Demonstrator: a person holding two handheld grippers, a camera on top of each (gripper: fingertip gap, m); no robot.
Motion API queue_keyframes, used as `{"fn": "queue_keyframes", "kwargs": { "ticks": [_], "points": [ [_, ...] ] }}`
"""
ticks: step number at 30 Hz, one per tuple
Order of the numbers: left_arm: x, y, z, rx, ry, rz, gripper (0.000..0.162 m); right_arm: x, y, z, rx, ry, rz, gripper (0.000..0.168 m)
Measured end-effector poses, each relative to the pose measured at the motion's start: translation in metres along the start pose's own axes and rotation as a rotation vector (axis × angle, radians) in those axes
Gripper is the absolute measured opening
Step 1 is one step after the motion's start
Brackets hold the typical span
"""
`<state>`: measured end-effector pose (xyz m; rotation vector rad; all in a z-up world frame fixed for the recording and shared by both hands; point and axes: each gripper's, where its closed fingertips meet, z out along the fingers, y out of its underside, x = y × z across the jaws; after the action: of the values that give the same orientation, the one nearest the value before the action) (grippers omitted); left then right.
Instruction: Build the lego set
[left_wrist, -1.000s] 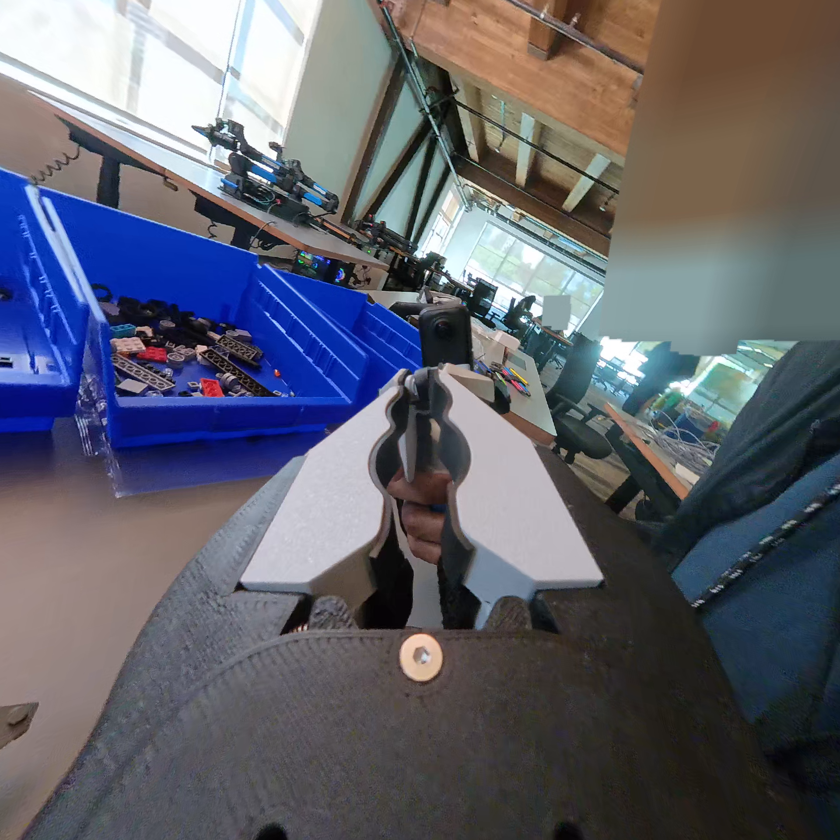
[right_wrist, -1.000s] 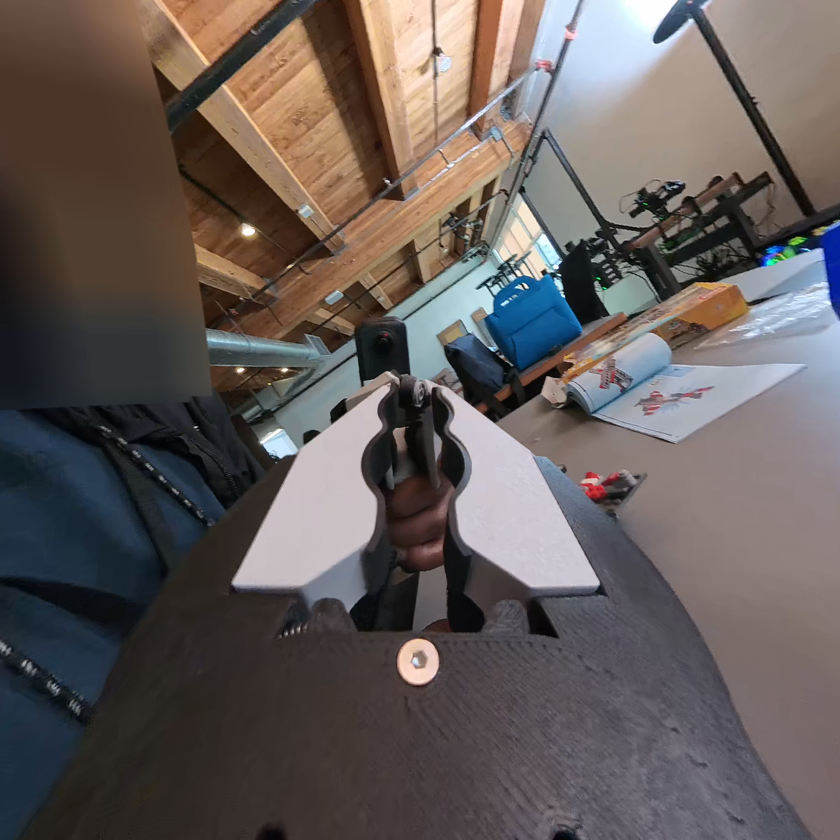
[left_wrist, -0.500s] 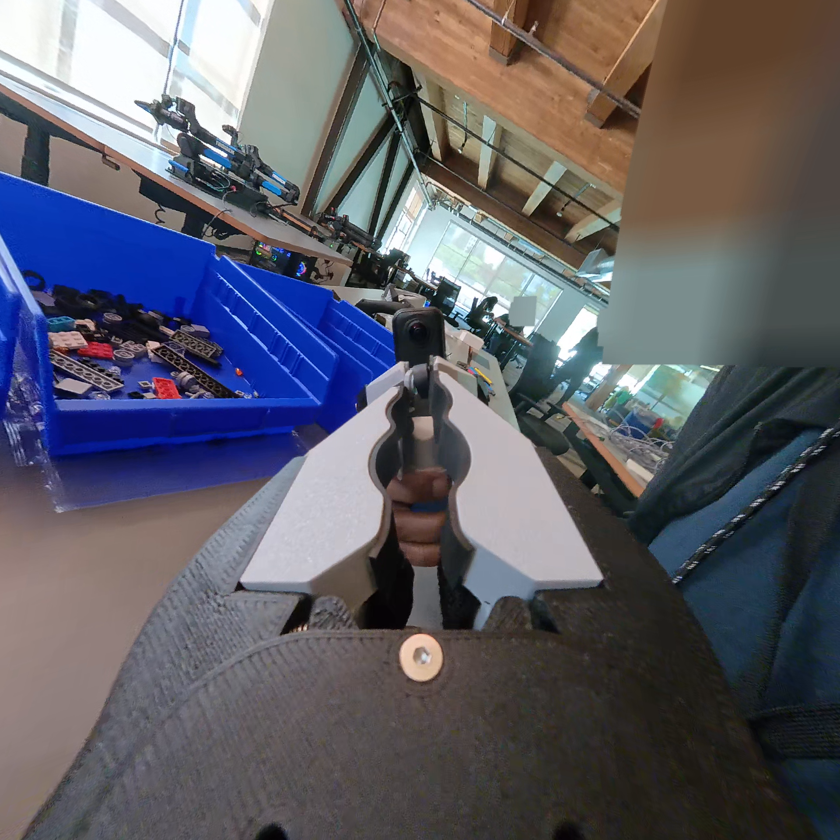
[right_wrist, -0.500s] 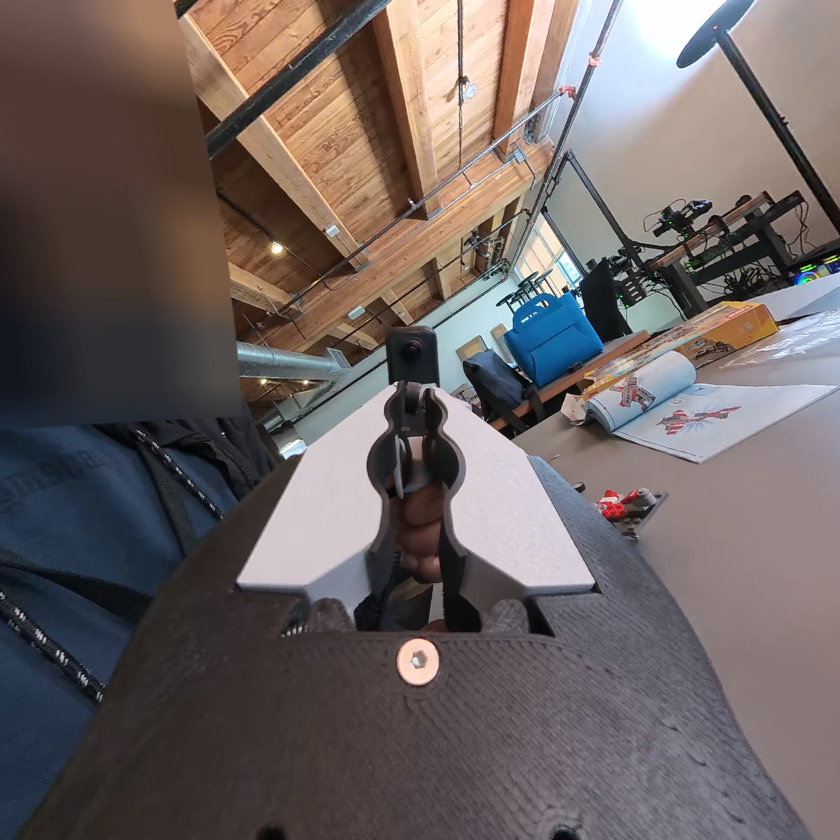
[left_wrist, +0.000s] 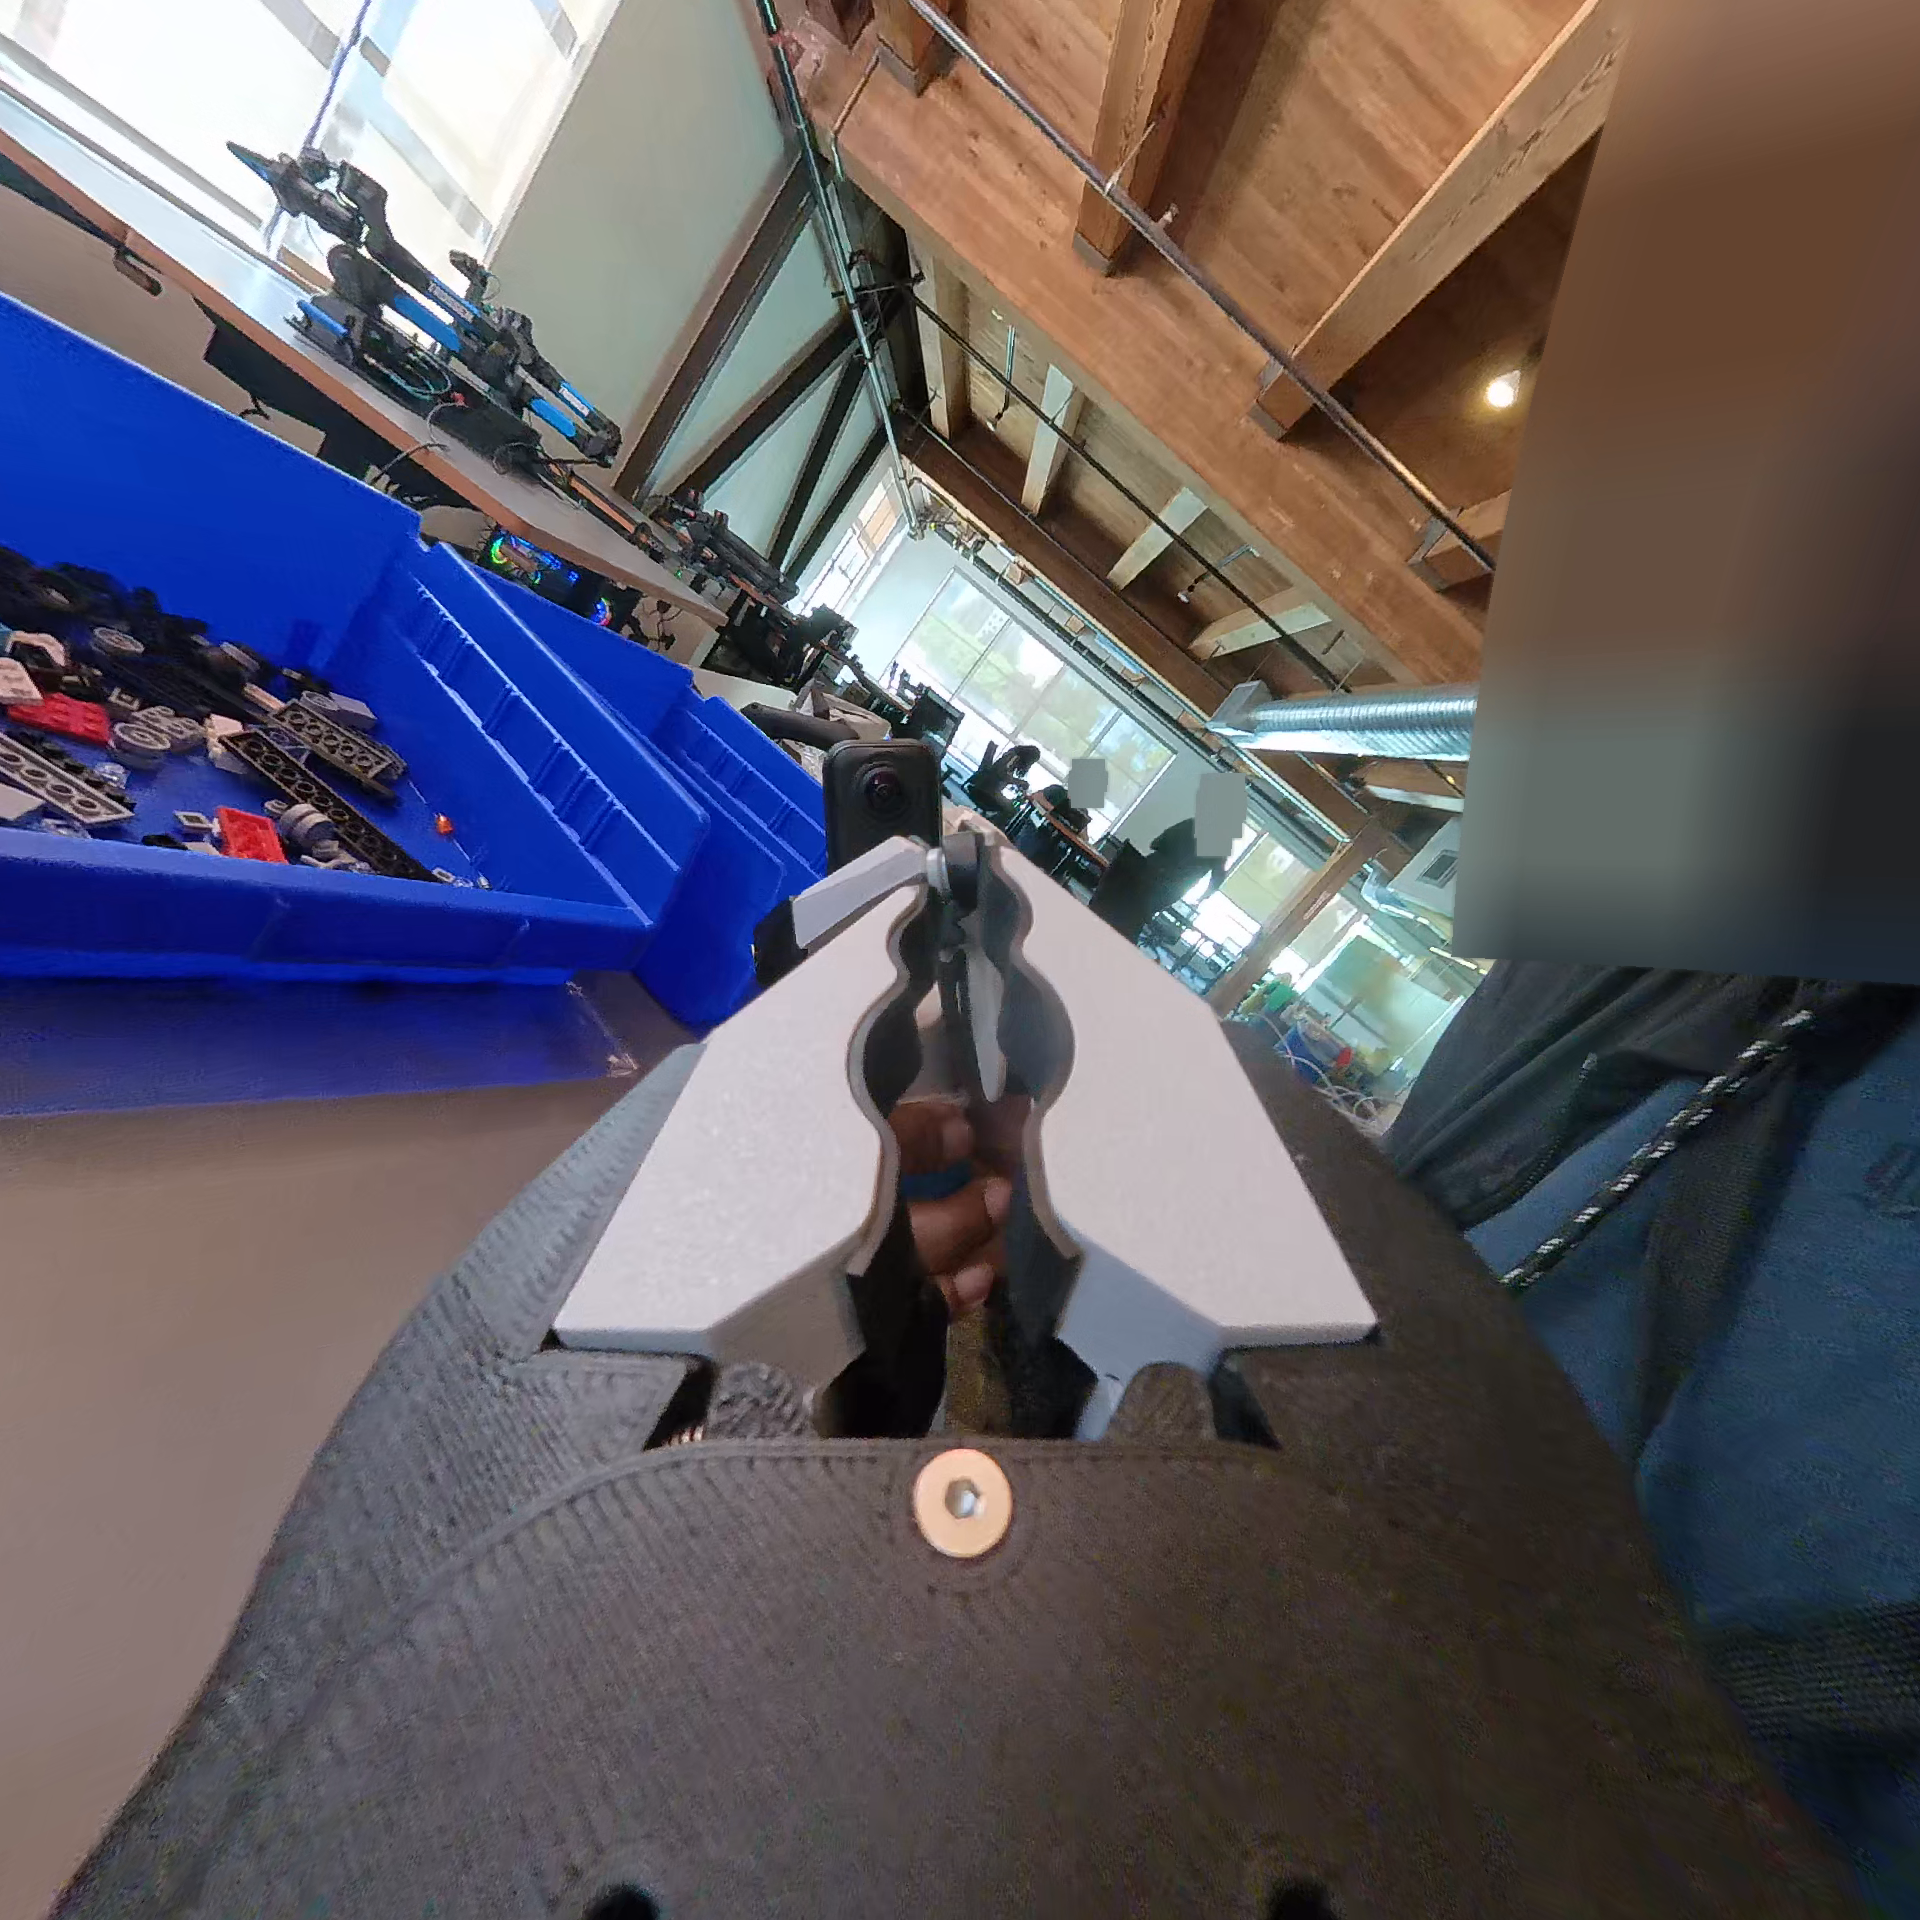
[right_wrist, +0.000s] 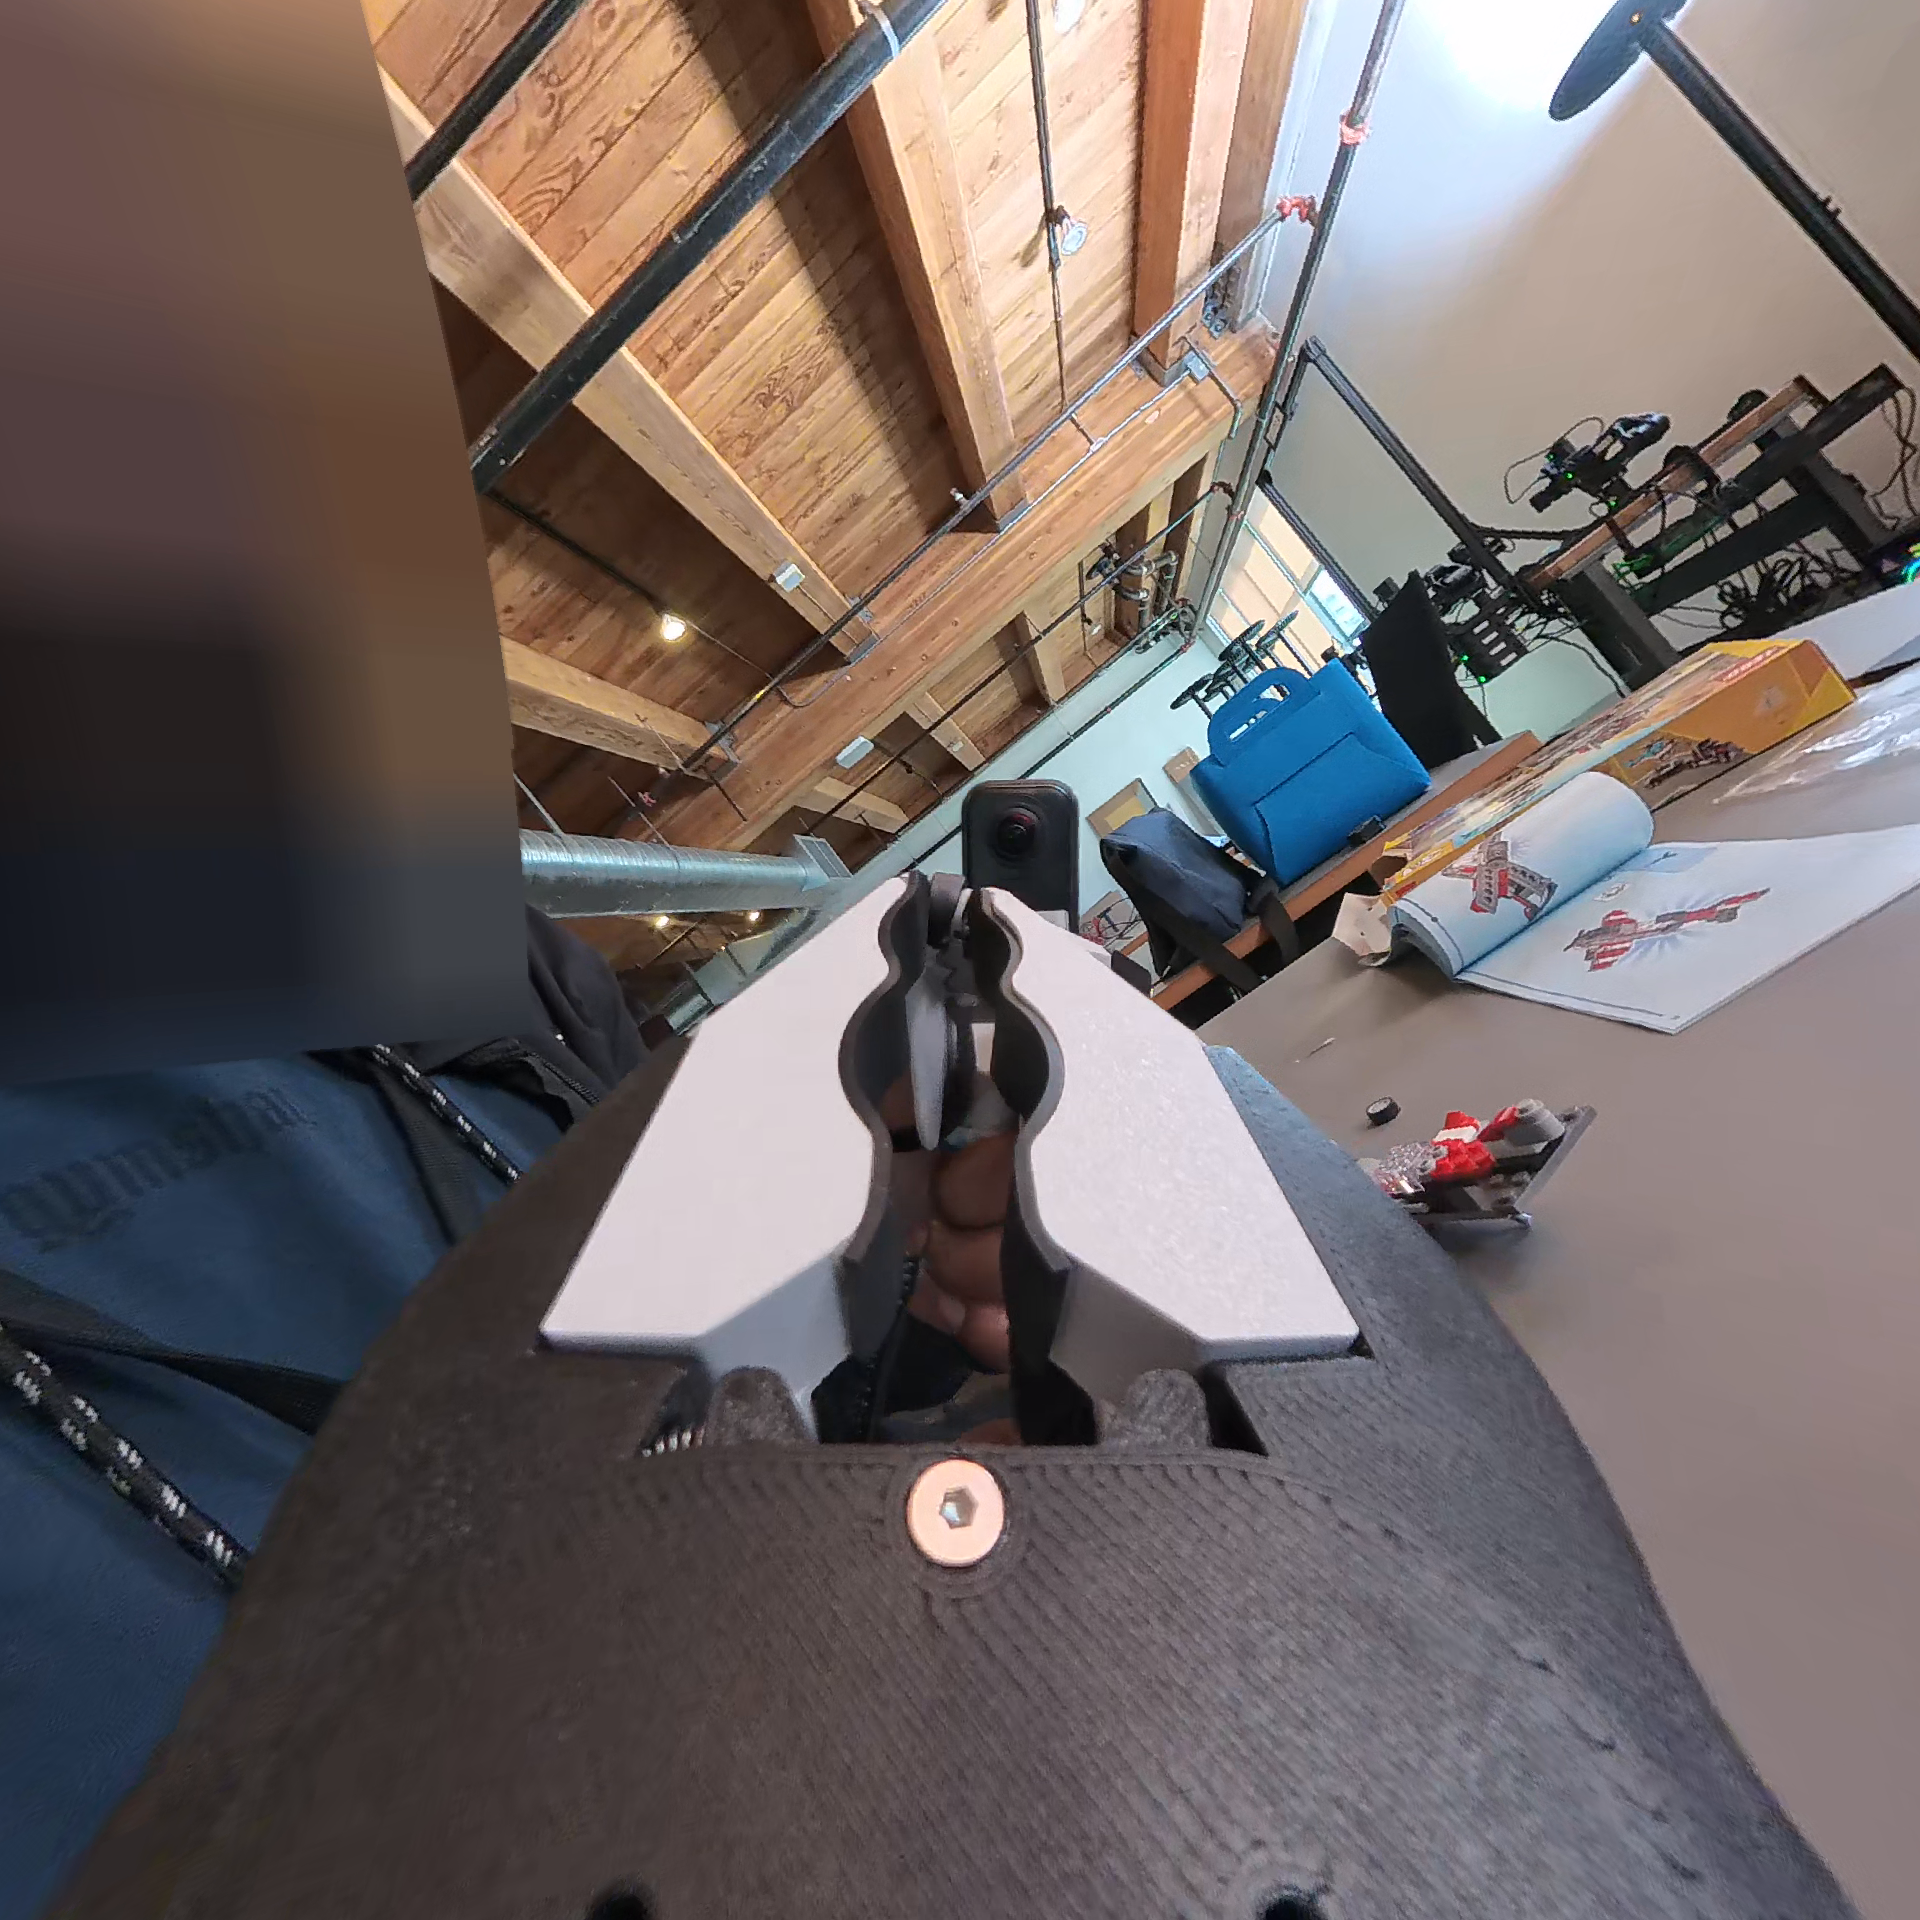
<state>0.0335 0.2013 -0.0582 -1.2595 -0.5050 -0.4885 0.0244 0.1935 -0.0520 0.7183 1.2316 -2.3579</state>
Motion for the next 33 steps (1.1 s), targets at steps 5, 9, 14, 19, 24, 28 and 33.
{"fn": "queue_keyframes", "kwargs": {
  "ticks": [5, 9, 14, 19, 24, 28, 33],
  "points": [
    [-0.006, 0.003, -0.001, -0.029, -0.036, 0.016, 0.008, 0.005, 0.003, -0.002, -0.040, 0.045, -0.019, 0.008],
    [-0.005, 0.007, -0.004, -0.106, -0.071, 0.136, 0.007, 0.003, 0.009, -0.002, -0.123, 0.069, -0.075, 0.009],
    [0.001, 0.013, -0.011, -0.195, -0.091, 0.297, 0.006, -0.003, 0.021, 0.001, -0.234, 0.074, -0.139, 0.010],
    [0.011, 0.013, -0.016, -0.201, -0.080, 0.335, 0.005, -0.013, 0.025, 0.006, -0.245, 0.040, -0.143, 0.010],
    [0.016, 0.010, -0.021, -0.156, -0.092, 0.290, 0.006, -0.017, 0.027, 0.013, -0.226, 0.014, -0.102, 0.009],
    [0.019, 0.008, -0.024, -0.123, -0.092, 0.257, 0.005, -0.019, 0.028, 0.017, -0.201, -0.003, -0.073, 0.009],
    [0.023, 0.004, -0.023, -0.085, -0.064, 0.205, 0.005, -0.023, 0.025, 0.018, -0.165, -0.030, -0.045, 0.008]
  ]
}}
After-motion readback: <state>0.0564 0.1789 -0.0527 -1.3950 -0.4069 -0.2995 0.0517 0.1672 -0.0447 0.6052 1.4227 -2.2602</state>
